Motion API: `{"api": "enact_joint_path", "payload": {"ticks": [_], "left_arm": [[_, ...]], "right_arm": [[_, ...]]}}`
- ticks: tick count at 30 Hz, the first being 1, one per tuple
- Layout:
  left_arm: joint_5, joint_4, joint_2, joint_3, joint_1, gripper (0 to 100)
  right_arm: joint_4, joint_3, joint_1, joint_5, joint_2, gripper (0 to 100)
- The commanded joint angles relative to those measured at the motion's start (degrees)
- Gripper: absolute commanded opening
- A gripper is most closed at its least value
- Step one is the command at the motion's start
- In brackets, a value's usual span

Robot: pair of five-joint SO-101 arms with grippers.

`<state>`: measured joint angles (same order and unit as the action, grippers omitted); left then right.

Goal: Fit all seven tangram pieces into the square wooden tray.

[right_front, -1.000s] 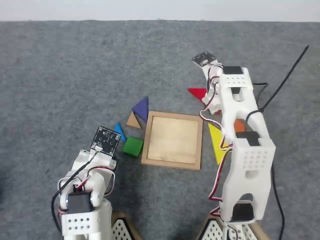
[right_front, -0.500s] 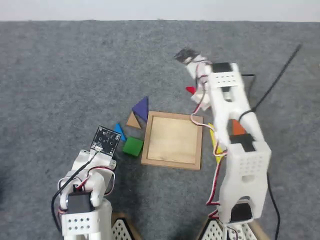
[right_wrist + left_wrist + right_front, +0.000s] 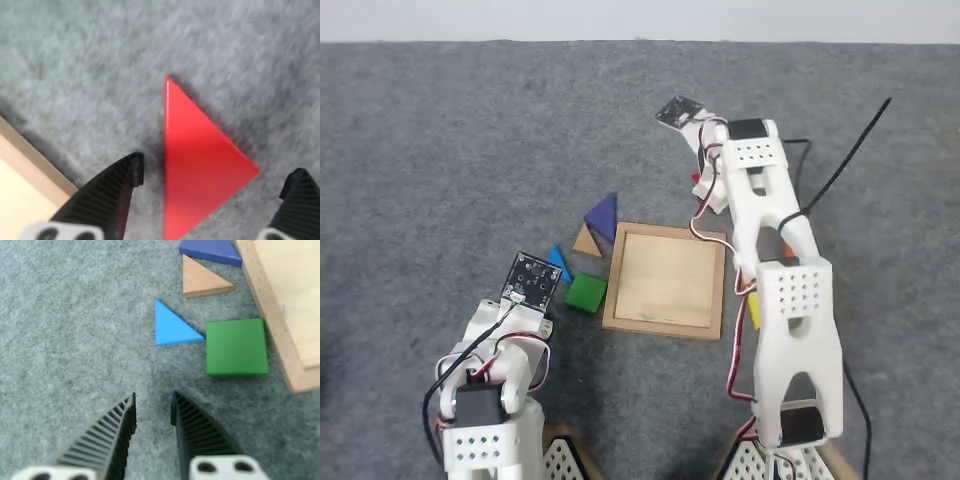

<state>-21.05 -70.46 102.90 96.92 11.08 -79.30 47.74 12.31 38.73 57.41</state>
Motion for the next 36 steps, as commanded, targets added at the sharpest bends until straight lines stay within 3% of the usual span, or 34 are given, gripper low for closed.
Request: {"api": "enact_joint_path", "payload": {"ticks": [1, 11, 19, 25, 36], "left_arm": [[-0.5, -0.5, 1.1, -0.4, 0.3, 11], [-0.5, -0.5, 1.1, -0.4, 0.3, 11], [-0.5, -0.5, 1.1, -0.4, 0.3, 11], [-0.5, -0.5, 1.1, -0.4, 0.3, 11], [-0.5, -0.5, 1.1, -0.4, 0.3, 11]], "right_arm": [[-2.2, 10.3, -1.6, 0.7, 4.8, 40.4], [-13.0, 28.9, -2.0, 0.3, 16.6, 16.2], [-22.7, 39.6, -2.1, -3.5, 21.2, 16.3], [-23.4, 46.3, -5.2, -8.4, 21.3, 12.8], [-23.8, 40.8, -4.6, -8.6, 17.2, 4.6]]}}
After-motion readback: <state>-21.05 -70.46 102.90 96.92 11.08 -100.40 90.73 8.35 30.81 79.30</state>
